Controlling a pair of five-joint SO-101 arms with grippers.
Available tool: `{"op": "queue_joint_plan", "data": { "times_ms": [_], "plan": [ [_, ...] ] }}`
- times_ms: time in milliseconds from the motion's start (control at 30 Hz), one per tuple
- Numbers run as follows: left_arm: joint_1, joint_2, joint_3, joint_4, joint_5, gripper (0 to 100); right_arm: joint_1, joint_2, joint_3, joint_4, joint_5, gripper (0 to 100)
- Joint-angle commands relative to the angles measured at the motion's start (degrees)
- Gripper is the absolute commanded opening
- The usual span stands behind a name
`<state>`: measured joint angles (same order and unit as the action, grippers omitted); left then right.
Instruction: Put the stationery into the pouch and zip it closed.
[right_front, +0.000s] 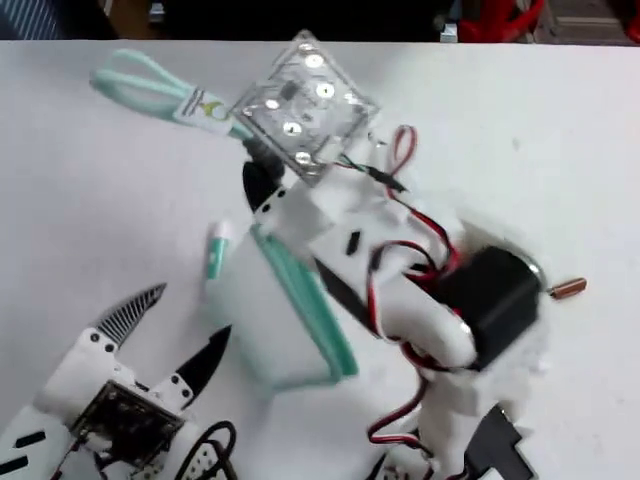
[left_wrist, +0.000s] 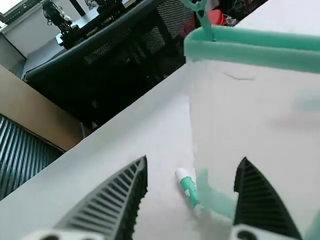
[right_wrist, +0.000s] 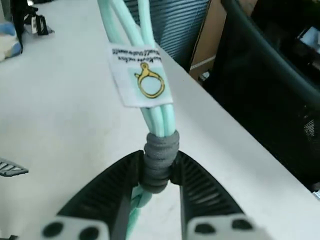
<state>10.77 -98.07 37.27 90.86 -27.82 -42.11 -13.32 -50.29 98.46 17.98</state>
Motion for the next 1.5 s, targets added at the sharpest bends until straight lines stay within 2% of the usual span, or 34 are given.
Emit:
{"op": "queue_joint_plan", "data": {
  "times_ms": [0, 467, 567, 800, 1067, 1333, 1467],
  "plan": [
    [1.01, 1.19, -2.29, 0.09, 3.43, 28, 3.91, -1.71, -7.12, -1.36, -0.53, 1.7],
    [1.01, 1.19, -2.37, 0.18, 5.45, 28, 4.0, -1.71, -7.47, 0.04, -1.32, 1.7],
    [1.01, 1.19, -2.37, 0.09, 5.19, 28, 1.63, -2.24, -4.4, 0.04, -5.19, 1.7],
    [1.36, 1.19, -2.99, 2.73, 4.75, 28, -5.32, -9.63, 6.33, 0.31, -5.01, 1.7],
    [1.54, 1.36, -6.33, 9.23, -7.65, 28, -9.89, -25.63, 25.93, 0.04, -4.92, 1.7],
    [1.54, 1.45, -3.6, 11.16, -16.7, 28, -9.89, -27.65, 27.69, 0.13, -4.92, 1.7],
    [5.49, 1.54, -3.34, 11.34, -17.32, 28, -9.8, -30.73, 28.22, 0.31, -4.92, 1.7]
  ]
}}
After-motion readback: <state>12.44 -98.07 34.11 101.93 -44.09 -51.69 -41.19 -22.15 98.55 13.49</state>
